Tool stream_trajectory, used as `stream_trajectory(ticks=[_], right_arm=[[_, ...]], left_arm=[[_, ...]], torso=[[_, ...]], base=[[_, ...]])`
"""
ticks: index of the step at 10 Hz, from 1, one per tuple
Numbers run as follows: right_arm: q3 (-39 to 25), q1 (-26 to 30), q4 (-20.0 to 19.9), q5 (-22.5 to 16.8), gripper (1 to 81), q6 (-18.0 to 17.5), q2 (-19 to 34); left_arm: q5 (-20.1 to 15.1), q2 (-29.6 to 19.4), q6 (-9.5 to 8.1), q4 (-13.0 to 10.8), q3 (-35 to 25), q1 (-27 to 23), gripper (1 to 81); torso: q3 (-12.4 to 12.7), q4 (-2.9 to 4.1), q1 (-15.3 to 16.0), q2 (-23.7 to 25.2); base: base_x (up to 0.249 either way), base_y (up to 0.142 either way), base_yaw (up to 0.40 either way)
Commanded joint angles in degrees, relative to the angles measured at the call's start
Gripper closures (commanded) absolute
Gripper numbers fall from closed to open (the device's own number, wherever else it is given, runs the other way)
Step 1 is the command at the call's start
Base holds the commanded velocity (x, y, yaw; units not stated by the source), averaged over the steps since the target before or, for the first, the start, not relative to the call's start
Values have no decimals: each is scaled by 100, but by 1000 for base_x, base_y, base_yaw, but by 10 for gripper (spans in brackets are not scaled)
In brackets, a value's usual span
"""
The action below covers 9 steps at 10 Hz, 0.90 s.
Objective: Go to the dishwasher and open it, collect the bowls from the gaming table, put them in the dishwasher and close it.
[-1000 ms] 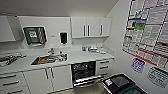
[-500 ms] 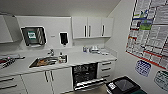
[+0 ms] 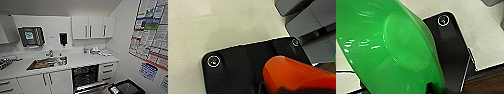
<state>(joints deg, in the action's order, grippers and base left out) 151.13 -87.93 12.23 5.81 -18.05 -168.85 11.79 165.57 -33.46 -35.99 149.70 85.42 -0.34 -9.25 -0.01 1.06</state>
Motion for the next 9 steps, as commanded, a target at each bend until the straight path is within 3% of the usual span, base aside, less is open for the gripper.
stream_trajectory(ticks=[1,9], right_arm=[[-41,298,78,-265,811,21,16],[-41,315,78,-265,811,21,16]], left_arm=[[-159,-50,-20,-5,-11,-319,811],[-151,-50,-20,-14,-11,-319,811]], torso=[[0,0,1,0],[0,0,1,0]], base=[[166,0,0],[157,8,0]])
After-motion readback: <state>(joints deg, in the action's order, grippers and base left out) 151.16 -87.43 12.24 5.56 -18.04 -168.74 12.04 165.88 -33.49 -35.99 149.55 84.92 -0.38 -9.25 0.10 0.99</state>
